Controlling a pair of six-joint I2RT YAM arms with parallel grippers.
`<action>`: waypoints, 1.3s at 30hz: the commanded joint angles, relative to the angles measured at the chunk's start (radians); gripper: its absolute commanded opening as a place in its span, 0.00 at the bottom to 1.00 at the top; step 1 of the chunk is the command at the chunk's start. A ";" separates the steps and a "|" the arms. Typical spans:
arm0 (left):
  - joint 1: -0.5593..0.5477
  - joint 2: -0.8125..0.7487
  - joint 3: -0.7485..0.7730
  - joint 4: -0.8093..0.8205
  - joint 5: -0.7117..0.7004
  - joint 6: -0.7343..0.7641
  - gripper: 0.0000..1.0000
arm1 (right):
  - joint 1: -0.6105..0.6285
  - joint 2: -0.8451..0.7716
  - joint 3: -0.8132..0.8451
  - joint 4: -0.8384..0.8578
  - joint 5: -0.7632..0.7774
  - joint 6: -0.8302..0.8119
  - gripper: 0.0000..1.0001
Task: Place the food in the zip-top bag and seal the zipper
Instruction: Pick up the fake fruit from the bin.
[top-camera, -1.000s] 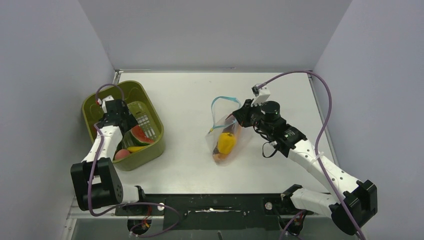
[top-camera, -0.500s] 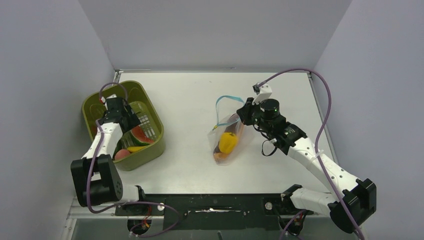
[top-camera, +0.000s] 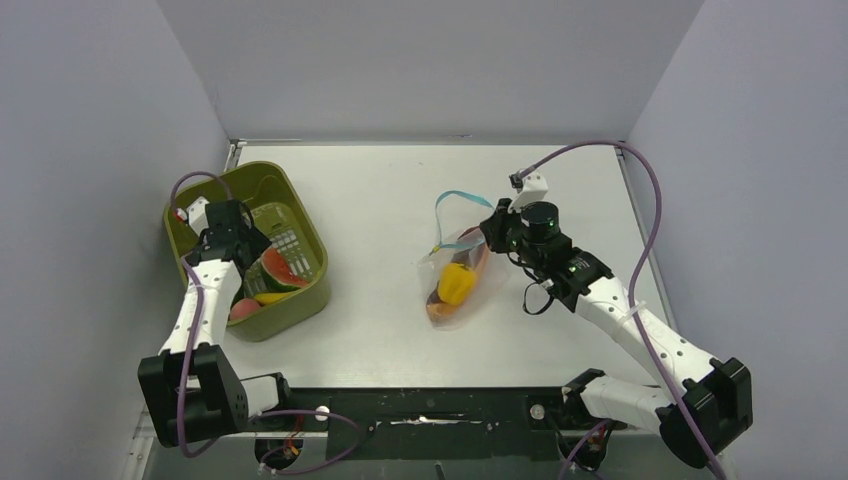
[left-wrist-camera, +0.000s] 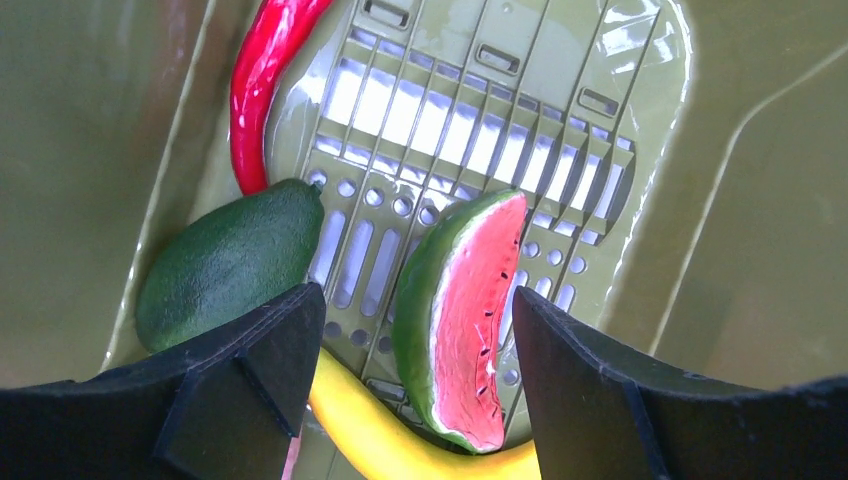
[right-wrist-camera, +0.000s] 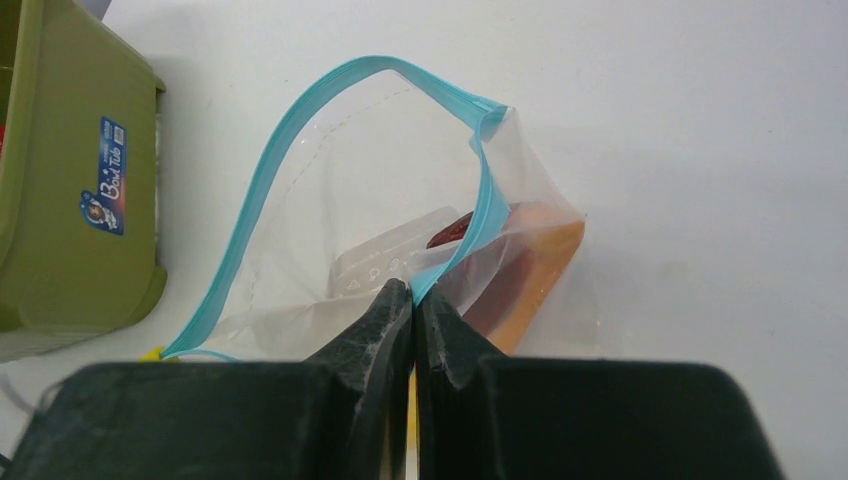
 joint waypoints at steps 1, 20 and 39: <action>0.002 0.021 0.046 -0.067 0.022 -0.127 0.68 | -0.008 -0.036 0.083 -0.003 0.042 -0.033 0.00; -0.022 0.313 0.188 -0.122 0.085 0.017 0.64 | -0.048 0.099 0.424 -0.229 -0.038 -0.134 0.00; -0.055 0.268 0.109 0.042 0.061 0.097 0.09 | -0.055 0.029 0.269 -0.156 -0.029 -0.031 0.00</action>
